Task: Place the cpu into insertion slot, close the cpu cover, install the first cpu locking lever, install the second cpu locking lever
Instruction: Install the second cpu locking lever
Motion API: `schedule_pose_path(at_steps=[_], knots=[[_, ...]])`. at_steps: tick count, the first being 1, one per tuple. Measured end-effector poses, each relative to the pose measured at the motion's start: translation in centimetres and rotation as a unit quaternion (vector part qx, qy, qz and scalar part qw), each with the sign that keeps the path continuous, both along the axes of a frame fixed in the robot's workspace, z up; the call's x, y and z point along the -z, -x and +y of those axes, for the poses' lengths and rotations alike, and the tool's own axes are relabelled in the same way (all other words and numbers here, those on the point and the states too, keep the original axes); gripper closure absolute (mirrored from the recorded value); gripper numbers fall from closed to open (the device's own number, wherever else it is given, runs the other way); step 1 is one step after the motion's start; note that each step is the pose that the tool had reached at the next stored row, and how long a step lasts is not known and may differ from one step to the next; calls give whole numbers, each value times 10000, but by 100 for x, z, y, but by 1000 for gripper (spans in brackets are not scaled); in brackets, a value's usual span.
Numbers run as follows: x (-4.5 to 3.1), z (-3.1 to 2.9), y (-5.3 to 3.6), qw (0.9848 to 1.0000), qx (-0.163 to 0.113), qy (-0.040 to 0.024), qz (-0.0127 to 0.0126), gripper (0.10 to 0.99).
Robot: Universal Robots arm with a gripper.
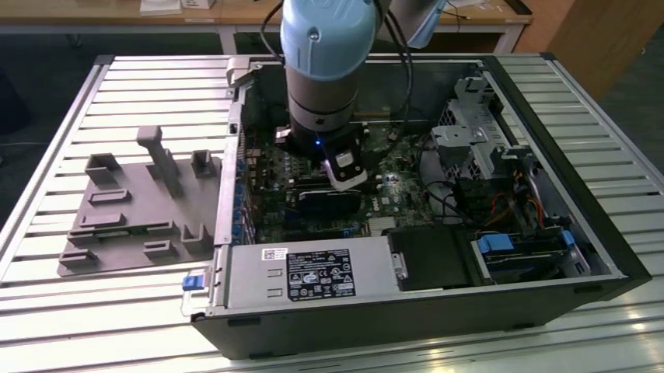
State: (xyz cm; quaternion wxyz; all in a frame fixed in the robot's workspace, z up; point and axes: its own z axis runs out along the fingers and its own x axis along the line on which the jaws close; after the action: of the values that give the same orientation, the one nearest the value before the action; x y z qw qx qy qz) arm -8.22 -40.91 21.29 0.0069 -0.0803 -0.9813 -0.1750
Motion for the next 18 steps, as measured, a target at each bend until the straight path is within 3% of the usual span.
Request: schedule_pose_path(at_steps=[2,3,7,8,12,18], knots=[[-29,1,1,10000,1,24,-6,984],[-33,1,1,10000,1,71,-9,984],[-36,0,0,9992,1,392,-41,984],[-36,0,-7,9990,0,440,-43,984],[-36,1,-103,9989,8,474,-43,984],[-36,6,-323,9987,11,511,-43,984]])
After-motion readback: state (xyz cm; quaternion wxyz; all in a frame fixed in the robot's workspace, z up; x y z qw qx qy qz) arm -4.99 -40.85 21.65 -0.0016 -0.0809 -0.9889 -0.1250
